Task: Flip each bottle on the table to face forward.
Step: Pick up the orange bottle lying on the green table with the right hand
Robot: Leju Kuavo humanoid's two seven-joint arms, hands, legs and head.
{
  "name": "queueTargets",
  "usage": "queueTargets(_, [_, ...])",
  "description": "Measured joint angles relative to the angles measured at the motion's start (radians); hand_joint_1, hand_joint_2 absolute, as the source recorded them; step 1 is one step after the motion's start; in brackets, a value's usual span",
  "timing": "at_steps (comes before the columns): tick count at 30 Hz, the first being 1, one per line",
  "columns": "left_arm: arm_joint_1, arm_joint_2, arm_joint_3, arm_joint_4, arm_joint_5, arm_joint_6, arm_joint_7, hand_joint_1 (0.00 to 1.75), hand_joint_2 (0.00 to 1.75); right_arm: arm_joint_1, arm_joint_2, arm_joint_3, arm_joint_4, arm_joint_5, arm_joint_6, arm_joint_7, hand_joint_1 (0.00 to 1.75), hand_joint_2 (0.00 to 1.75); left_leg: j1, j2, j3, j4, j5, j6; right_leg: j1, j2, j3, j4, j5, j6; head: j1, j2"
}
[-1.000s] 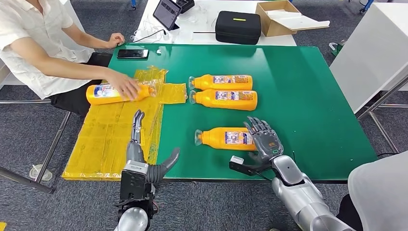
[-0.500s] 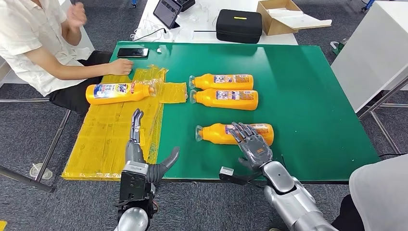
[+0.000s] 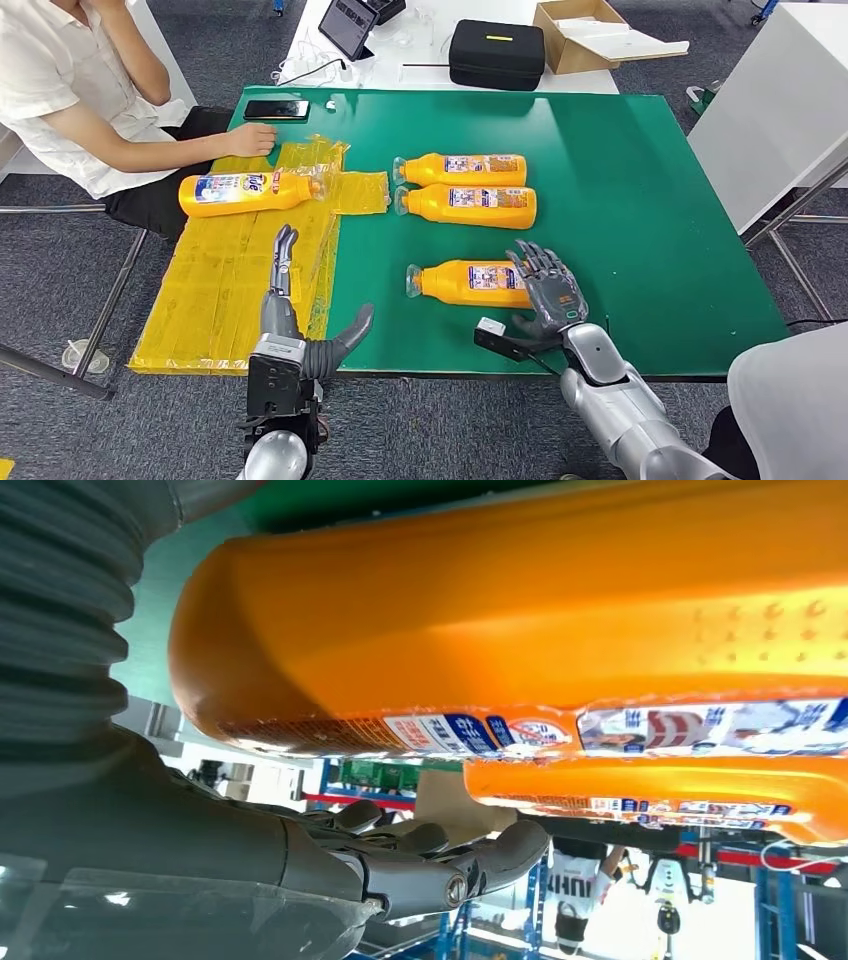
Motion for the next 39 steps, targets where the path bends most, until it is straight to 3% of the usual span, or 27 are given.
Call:
queueTargets(9, [0.000,0.000,-0.004,-0.011,0.001,0.000,0.000,0.00,1.75,-0.017,0.012,-0.006,0.031,0.011,0.003,0.015,0.00,1.75,0.000,0.000,0.001,0.000,0.000,0.000,0.000,0.000,0.000,0.000,0.000,0.000,0.000,0.000])
queueTargets(17, [-0.001,0.000,-0.004,-0.011,0.029,-0.008,-0.008,0.00,1.75,-0.061,0.016,-0.045,0.088,-0.033,0.072,0.010,0.00,1.75,0.000,0.000,0.002,0.000,0.000,0.001,0.000,0.000,0.001,0.000,0.000,0.000,0.000,0.000])
queueTargets(18, [-0.001,0.000,-0.004,-0.012,0.034,-0.011,-0.010,0.00,1.75,-0.068,0.016,-0.051,0.098,-0.043,0.085,0.005,0.14,1.75,0.000,0.000,0.002,0.000,0.000,0.001,0.000,0.000,0.002,0.000,0.000,0.000,0.000,0.000])
queueTargets(21, [-0.005,0.001,-0.004,-0.012,0.052,-0.023,-0.015,0.00,1.75,-0.090,0.018,-0.068,0.131,-0.070,0.129,-0.012,1.35,1.75,0.000,0.000,0.003,0.000,0.000,0.001,0.000,0.000,0.003,0.000,0.000,0.000,0.000,0.000])
queueTargets(22, [-0.007,0.001,-0.004,-0.012,0.059,-0.027,-0.016,0.00,1.75,-0.096,0.020,-0.073,0.142,-0.076,0.144,-0.018,1.64,1.75,0.000,0.000,0.004,0.000,0.000,0.001,0.000,0.000,0.003,0.000,0.000,0.000,0.000,0.000])
queueTargets(23, [-0.009,0.002,-0.004,-0.012,0.065,-0.031,-0.016,0.00,1.75,-0.103,0.021,-0.077,0.154,-0.079,0.157,-0.023,1.71,1.75,0.000,0.000,0.004,0.000,0.000,0.001,0.000,0.000,0.003,0.000,0.000,0.000,0.000,0.000])
queueTargets(34, [-0.016,0.007,-0.004,-0.011,0.087,-0.044,-0.016,0.00,1.75,-0.147,0.029,-0.091,0.223,-0.092,0.198,-0.044,1.75,1.75,0.000,0.000,0.007,0.000,0.000,0.001,0.000,0.000,0.006,0.000,0.000,0.000,0.000,0.000])
queueTargets(39, [-0.021,0.008,-0.005,-0.006,0.100,-0.052,-0.020,0.00,1.75,-0.145,0.030,-0.106,0.238,-0.133,0.229,-0.101,1.75,1.75,0.000,0.000,0.007,0.000,0.000,0.001,0.000,0.000,0.006,0.000,0.000,0.000,0.000,0.000])
